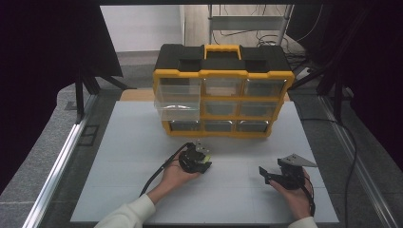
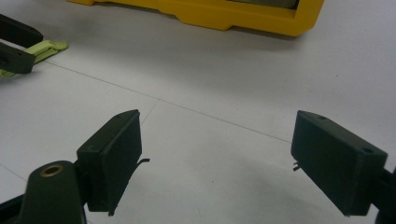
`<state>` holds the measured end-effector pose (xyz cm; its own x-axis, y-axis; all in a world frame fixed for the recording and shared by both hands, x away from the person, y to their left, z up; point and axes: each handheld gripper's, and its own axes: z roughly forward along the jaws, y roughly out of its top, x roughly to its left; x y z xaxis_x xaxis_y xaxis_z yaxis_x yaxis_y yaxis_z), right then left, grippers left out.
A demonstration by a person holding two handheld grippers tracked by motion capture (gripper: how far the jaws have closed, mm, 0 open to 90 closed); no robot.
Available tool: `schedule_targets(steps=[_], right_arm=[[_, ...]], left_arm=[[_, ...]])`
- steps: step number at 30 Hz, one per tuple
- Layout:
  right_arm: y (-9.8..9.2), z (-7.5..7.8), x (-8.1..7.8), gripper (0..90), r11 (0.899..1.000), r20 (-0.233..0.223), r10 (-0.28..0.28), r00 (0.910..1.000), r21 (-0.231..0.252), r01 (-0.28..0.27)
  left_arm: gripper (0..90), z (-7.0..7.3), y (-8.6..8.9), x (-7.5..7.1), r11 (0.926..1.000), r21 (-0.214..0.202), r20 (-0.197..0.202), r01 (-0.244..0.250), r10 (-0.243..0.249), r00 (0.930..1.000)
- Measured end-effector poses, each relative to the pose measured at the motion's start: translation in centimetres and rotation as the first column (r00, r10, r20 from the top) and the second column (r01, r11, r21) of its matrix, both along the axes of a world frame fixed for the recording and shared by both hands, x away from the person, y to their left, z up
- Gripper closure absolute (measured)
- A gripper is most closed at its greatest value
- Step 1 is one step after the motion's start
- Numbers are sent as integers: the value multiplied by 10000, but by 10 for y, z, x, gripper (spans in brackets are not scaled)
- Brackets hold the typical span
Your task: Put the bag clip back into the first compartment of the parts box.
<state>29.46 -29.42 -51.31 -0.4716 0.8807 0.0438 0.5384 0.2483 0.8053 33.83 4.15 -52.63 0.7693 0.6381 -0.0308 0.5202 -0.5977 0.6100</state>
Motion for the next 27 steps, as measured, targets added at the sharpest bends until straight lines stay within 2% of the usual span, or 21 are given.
schedule_targets(steps=[4,6,10,23,27], right_arm=[[0,0,0,165,10000,8,15,10000,35,-15],[0,0,0,165,10000,9,12,10000,34,-12],[0,0,0,165,10000,12,6,10000,30,-6],[-1,1,0,166,10000,39,-18,10000,38,18],[-1,1,-1,166,10000,34,-25,10000,38,25]], left_arm=[[753,1,1,0,10000,6,-191,6,-6,9998],[773,1,1,0,9999,-135,-211,-32,29,9998],[777,1,2,0,10000,-41,-177,85,-85,9998],[778,7,5,-3,9976,-634,83,294,-289,9995],[778,11,6,-5,9969,-669,170,421,-410,9990]])
